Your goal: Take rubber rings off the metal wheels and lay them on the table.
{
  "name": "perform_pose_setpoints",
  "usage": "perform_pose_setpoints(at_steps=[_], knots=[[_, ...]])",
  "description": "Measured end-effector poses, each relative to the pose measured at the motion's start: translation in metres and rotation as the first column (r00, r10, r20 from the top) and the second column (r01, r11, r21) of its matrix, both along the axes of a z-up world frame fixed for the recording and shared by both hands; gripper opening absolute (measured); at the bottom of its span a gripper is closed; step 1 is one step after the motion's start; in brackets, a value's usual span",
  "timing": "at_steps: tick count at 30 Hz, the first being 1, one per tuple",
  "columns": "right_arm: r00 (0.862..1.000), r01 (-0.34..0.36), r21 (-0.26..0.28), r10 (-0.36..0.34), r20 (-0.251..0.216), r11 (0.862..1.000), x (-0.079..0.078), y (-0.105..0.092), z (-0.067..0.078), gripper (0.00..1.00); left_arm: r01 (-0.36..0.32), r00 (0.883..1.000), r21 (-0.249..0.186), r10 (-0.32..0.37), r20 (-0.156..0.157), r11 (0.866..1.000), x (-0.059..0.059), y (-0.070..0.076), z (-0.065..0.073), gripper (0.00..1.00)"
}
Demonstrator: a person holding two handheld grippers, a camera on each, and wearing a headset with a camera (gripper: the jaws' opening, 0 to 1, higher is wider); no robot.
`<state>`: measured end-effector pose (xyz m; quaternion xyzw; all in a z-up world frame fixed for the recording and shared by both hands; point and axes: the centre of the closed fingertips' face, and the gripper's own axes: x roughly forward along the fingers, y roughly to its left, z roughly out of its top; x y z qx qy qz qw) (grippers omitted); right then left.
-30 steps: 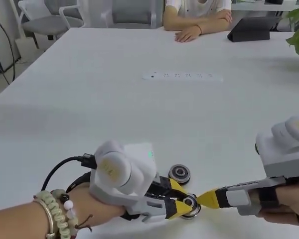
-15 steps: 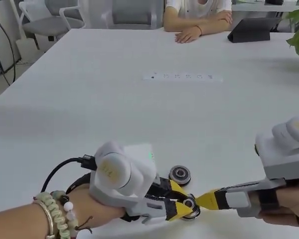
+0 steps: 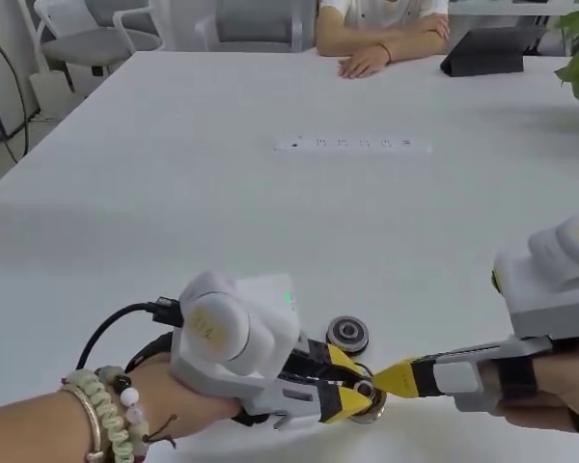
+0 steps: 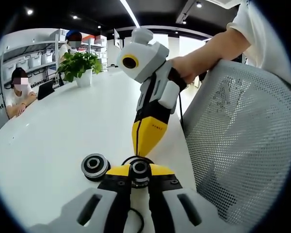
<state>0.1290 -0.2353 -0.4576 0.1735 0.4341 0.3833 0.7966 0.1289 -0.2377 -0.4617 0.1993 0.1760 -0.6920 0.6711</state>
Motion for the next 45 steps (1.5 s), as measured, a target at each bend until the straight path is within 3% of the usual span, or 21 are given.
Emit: perform_pose_setpoints(at_steps=[13, 23, 35, 38, 43, 45], knots=[[1.000, -0.003, -0.045, 0.003, -0.009, 0.999, -0.001, -0.003, -0.007, 0.00, -0.002, 1.000, -0.008, 0.002, 0.000, 1.000, 0.000, 0.000, 0.000, 0.07], [1.000, -0.006, -0.052, 0.005, -0.004, 0.999, -0.001, -0.004, -0.006, 0.00, 0.020, 1.000, 0.022, -0.020, -0.002, 1.000, -0.002, 0.002, 0.003, 0.11], [1.000, -0.014, -0.069, 0.015, 0.014, 0.998, 0.000, -0.005, -0.005, 0.00, 0.036, 0.999, -0.044, -0.037, -0.029, 0.998, -0.005, 0.002, 0.030, 0.23], [1.000, -0.008, -0.063, 0.009, 0.018, 0.998, 0.001, -0.007, -0.003, 0.00, 0.031, 0.999, -0.052, -0.033, -0.039, 0.998, -0.005, 0.001, 0.036, 0.29], [1.000, -0.008, -0.068, 0.010, 0.026, 0.998, 0.001, -0.008, -0.002, 0.00, 0.032, 0.999, -0.089, -0.034, -0.021, 0.996, -0.004, -0.002, 0.054, 0.36], [1.000, -0.010, -0.071, 0.012, 0.029, 0.997, 0.001, -0.009, -0.001, 0.00, 0.025, 0.999, -0.104, -0.029, -0.036, 0.994, -0.003, -0.002, 0.060, 0.41]])
